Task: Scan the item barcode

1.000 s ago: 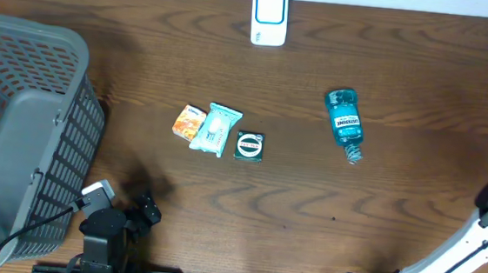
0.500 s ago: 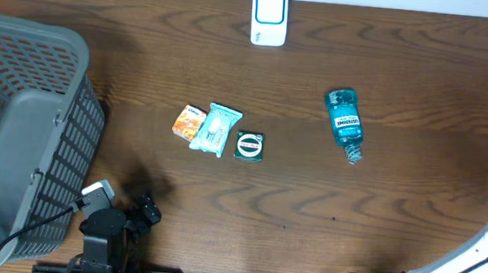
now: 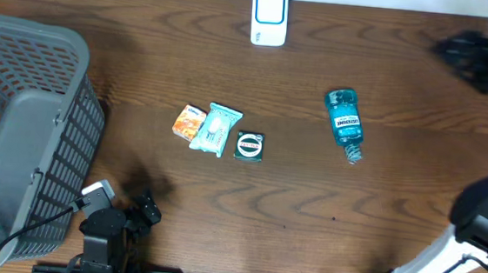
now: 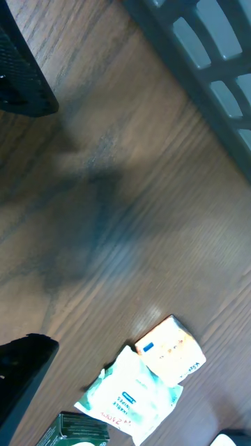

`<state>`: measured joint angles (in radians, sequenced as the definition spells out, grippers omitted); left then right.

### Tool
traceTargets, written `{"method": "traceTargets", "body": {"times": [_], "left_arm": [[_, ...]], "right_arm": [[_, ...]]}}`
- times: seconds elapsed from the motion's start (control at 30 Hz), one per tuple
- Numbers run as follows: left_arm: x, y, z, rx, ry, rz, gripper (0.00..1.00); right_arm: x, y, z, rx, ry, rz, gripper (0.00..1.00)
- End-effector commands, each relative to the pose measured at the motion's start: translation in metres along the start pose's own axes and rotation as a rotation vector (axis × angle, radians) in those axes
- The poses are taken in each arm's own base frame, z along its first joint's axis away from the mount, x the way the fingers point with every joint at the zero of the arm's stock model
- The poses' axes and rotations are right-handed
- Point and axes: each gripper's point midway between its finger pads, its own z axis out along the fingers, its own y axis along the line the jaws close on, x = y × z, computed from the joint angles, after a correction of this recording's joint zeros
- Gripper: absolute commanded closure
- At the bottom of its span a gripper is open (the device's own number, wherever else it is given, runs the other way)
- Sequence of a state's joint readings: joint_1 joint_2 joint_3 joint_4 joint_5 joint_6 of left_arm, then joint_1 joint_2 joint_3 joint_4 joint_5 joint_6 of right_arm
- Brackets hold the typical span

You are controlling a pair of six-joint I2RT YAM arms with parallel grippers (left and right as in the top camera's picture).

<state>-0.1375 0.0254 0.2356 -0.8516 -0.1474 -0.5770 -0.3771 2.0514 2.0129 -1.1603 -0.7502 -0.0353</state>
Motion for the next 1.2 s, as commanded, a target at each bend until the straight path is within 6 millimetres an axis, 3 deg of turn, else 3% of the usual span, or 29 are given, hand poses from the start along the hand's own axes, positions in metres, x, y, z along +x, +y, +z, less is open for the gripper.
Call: {"method": "traceTargets", "body": {"times": [0.0,0.1,0.13,0.2,0.33,0.47,0.57,0.83,1.03,1.1,1.17], "left_arm": [[0.01,0.014,0.0,-0.064,0.032,0.014,0.02],[0.01,0.014,0.0,-0.064,0.032,0.014,0.02],[0.01,0.014,0.0,-0.064,0.032,0.014,0.02],[0.01,0.014,0.0,-0.064,0.032,0.014,0.02],[0.01,0.014,0.0,-0.063,0.032,0.014,0.02],[0.01,0.014,0.0,-0.064,0.032,0.014,0.02],[0.01,0.014,0.0,-0.064,0.032,0.014,0.02],[0.01,0.014,0.0,-0.063,0.032,0.014,0.02],[0.01,0.014,0.0,-0.063,0.032,0.014,0.02],[0.01,0.014,0.0,-0.064,0.032,0.014,0.02],[0.01,0.014,0.0,-0.063,0.032,0.014,0.02]], "right_arm": [[0.041,0.055,0.062,-0.061,0.164,-0.279,0.01],[0.069,0.046,0.104,0.207,0.27,-0.407,0.01],[0.075,0.026,0.114,0.448,0.287,-0.425,0.01],[0.084,0.015,0.12,0.745,0.265,-0.454,0.01],[0.106,0.029,0.142,0.874,0.241,-0.56,0.01],[0.117,0.014,0.143,0.951,0.225,-0.518,0.01],[0.134,-0.006,0.149,0.968,0.249,-0.486,0.11],[0.167,-0.044,0.164,0.975,0.276,-0.472,0.14],[0.179,-0.062,0.168,0.979,0.272,-0.459,0.35],[0.181,-0.069,0.166,0.985,0.276,-0.446,0.5],[0.185,-0.072,0.166,0.971,0.294,-0.432,0.55]]}}
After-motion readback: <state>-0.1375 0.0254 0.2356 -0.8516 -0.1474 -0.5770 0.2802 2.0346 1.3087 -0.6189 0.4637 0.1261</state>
